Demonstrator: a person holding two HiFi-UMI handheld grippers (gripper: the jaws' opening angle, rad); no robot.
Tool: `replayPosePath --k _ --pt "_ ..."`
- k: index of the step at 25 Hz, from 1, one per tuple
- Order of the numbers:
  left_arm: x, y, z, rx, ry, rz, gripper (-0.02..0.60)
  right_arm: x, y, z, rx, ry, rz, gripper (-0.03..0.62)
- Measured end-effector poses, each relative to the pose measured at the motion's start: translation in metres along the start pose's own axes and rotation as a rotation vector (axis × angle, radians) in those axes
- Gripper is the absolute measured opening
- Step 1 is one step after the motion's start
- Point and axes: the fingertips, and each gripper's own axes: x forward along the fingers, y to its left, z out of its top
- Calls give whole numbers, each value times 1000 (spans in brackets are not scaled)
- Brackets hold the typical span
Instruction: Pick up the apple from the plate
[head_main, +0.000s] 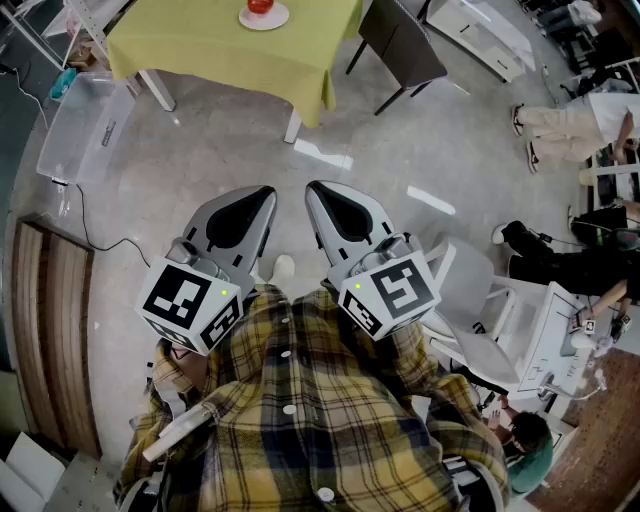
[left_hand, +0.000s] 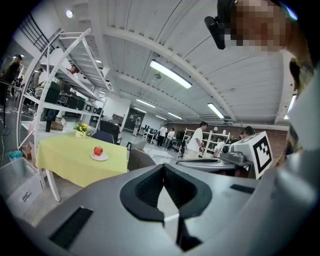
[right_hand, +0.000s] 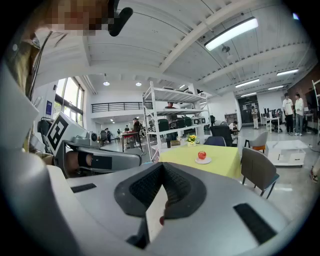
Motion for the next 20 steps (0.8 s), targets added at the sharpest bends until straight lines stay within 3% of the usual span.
replayPosePath --k 20 --pt "36 -35 -11 15 4 47 8 -32 -37 -14 7 -10 35 -3"
